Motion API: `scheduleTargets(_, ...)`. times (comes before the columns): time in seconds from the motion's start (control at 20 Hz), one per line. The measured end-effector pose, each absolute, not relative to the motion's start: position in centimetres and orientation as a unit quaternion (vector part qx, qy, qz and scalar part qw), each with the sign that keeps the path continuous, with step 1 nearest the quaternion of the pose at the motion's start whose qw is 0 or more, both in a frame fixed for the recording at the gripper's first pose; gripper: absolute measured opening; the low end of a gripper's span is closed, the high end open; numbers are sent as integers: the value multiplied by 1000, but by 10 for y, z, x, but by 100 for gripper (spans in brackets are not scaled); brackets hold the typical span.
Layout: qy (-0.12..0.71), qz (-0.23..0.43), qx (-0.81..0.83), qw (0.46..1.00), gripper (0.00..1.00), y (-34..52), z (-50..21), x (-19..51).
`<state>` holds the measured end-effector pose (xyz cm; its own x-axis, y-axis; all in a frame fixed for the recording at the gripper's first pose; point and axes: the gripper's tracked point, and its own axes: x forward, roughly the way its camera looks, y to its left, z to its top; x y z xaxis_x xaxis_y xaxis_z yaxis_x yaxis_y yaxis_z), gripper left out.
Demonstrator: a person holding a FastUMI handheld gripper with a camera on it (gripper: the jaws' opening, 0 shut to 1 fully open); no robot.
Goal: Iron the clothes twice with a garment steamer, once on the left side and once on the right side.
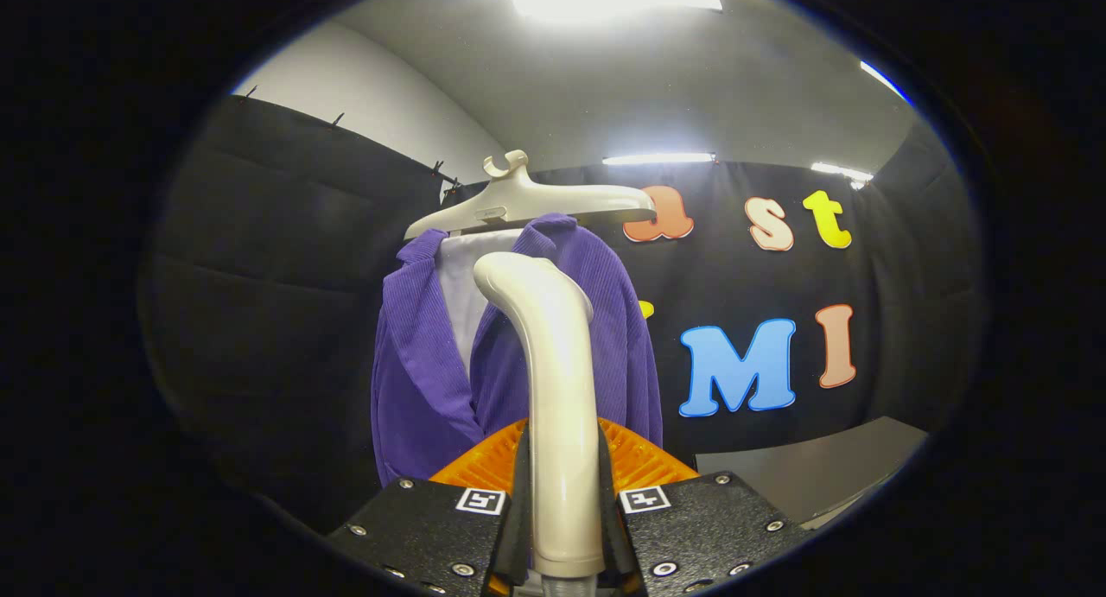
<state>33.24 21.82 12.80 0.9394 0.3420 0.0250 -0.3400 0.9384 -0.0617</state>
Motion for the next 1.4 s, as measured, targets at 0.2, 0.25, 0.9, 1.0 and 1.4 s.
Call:
scheduleTargets(0.2, 13, 169, -34, 985, 34, 213, 96, 320)
scheduleTargets(0.25, 20, 167, -36, 985, 33, 211, 90, 319)
scheduleTargets(0.9, 117, 146, -54, 981, 34, 181, -16, 281)
scheduleTargets(1.0, 128, 139, -53, 981, 34, 176, -26, 277)
scheduleTargets(1.4, 172, 143, -67, 972, 34, 176, -86, 248)
